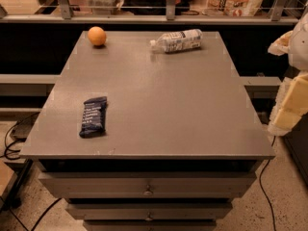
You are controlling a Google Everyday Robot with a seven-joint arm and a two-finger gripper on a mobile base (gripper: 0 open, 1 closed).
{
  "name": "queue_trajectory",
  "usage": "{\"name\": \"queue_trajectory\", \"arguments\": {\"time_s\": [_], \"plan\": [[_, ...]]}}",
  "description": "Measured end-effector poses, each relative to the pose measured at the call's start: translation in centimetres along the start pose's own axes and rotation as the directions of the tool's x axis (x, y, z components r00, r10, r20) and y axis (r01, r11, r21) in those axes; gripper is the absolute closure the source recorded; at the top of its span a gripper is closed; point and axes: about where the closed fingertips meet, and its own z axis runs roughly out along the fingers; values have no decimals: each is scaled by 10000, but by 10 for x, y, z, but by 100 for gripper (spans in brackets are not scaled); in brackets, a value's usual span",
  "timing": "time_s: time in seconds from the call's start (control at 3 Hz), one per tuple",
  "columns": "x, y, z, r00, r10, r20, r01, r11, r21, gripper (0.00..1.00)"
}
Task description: Move blue plastic bottle near rxbar blueberry
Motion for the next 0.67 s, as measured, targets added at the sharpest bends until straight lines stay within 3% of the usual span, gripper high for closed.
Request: {"name": "queue_trajectory", "arguments": {"time_s": [0.67], "plan": [[-9,-8,-1,9994,30,344,-33,10000,84,0]]}}
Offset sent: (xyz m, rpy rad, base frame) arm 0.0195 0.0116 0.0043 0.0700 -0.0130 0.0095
